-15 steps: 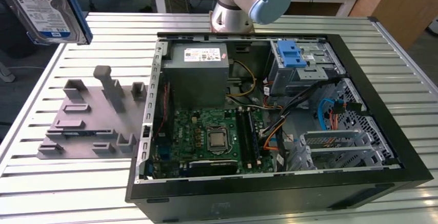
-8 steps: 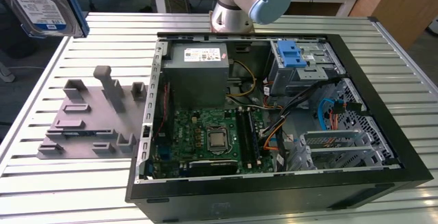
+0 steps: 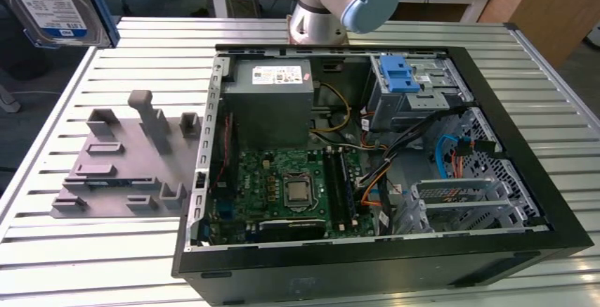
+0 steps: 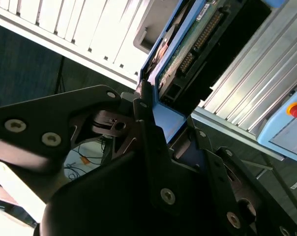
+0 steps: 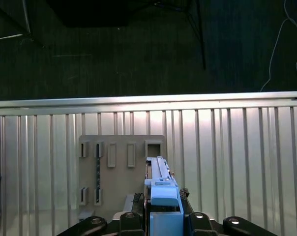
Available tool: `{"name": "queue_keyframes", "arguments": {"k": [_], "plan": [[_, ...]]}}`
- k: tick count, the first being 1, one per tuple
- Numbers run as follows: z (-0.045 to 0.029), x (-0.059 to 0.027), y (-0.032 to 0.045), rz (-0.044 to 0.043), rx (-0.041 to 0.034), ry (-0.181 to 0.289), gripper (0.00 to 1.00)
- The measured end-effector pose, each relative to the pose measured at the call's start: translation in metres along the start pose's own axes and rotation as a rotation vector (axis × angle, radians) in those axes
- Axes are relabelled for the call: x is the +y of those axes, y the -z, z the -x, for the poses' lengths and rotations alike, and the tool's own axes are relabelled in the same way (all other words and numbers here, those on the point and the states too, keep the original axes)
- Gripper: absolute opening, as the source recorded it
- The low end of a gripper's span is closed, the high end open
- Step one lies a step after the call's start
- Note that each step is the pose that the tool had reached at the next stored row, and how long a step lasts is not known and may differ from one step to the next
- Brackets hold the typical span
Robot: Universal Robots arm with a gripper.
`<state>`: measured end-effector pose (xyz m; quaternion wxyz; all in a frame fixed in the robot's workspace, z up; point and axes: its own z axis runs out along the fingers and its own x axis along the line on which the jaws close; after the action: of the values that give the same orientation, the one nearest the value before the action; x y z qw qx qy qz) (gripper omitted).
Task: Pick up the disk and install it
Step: 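Pick up the disk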
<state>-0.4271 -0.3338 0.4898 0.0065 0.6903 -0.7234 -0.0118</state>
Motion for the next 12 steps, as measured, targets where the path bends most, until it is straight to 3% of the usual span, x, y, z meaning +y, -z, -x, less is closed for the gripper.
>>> {"name": "queue_keyframes", "arguments": {"k": [8,12], "plan": [[-0.0207,-0.001,0.0002,0.0001,0.0002,0.0,0.36],[-0.0277,-0.0042,0.0003,-0.0001,0.0001,0.0,0.36]]}}
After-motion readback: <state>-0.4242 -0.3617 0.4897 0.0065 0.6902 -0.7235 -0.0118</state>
